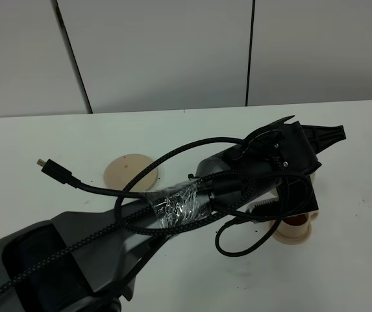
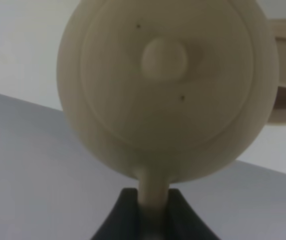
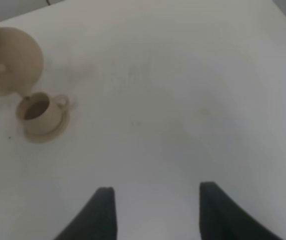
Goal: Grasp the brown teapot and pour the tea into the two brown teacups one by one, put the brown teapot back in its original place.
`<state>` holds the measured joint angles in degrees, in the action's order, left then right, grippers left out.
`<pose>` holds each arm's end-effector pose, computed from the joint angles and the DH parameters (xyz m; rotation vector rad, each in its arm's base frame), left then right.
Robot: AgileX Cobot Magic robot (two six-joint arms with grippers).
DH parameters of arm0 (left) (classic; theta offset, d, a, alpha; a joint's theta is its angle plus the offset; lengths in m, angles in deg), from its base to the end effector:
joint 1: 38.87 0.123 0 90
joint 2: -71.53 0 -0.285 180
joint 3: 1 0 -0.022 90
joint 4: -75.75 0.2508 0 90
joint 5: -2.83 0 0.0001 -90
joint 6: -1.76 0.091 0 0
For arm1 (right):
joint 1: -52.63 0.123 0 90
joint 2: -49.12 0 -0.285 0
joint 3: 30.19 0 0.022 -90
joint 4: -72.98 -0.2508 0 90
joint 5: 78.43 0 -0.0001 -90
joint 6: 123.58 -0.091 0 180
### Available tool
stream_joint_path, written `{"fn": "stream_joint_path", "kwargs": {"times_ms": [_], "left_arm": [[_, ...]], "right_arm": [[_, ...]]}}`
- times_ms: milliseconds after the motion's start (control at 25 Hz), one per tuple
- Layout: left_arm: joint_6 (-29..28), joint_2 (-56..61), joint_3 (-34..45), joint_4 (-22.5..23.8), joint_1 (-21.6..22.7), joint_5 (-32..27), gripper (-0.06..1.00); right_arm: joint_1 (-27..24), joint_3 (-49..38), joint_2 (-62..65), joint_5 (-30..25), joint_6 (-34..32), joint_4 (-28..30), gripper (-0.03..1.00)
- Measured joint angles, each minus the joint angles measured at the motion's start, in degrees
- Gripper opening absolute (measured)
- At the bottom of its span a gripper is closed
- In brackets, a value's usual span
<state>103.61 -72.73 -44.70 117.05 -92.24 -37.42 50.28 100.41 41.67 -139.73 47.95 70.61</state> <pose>0.3546 -0.4118 0.2089 2.5672 0.0460 1.1619 -0.0044 0.0035 0.2726 0.1926 2.0544 0.1156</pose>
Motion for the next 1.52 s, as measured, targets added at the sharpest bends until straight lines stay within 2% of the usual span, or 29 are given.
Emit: {"fn": "stream_joint_path", "kwargs": {"times_ms": [480,800,1320,1520], "left_arm": [[1.02,0.00,0.00,-1.78,0.00,0.02,0.17],[-0.32,0.00,0.00,-2.84,0.05,-1.81,0.17],[-8.64,0.51,0.00,-5.61,2.71,-4.56,0.17],[-12.62,2.25,0.00,-9.85,4.32,-5.37,0.17]], "right_arm": [[0.00,0.00,0.00,0.00,0.00,0.00,0.38],[0.00,0.00,0.00,0.00,0.00,0.00,0.38],[0.00,0.00,0.00,0.00,0.00,0.00,0.38],[0.00,0.00,0.00,0.00,0.00,0.00,0.38]]}}
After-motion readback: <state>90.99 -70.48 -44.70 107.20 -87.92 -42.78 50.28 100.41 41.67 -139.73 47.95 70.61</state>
